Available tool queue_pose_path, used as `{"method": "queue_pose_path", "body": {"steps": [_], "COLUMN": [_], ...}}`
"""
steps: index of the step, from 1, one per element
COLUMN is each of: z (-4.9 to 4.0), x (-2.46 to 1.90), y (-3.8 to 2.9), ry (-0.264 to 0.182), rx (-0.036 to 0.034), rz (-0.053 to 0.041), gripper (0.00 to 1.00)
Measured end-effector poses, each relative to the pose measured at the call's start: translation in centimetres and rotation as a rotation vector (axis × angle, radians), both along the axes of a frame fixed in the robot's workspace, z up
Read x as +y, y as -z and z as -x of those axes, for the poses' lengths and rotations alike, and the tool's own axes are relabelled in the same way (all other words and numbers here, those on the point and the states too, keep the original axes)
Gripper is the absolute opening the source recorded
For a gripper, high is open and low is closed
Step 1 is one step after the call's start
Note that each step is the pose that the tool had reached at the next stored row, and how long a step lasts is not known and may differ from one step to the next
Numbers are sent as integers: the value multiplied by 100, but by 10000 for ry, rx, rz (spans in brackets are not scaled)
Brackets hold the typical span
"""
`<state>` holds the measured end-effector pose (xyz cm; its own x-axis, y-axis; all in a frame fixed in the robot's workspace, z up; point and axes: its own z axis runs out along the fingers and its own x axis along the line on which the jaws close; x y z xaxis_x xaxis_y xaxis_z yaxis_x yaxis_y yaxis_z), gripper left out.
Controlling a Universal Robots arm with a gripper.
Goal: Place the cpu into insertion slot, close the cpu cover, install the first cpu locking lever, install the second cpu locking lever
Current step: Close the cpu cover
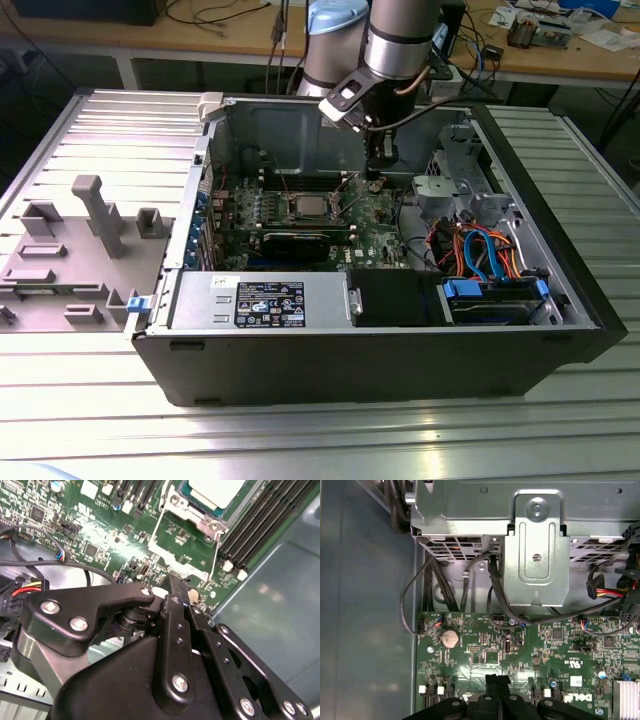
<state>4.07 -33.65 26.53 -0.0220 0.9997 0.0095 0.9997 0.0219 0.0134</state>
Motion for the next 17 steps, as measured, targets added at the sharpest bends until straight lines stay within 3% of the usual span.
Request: {"method": "queue_pose_path", "body": {"steps": [8,17], "z": [-10,101], "x": [-1,0], "y": [125,138], "ry": [-3,-6], "rx": [-1,1], "rz": [-2,-1], "gripper": [11,11]}}
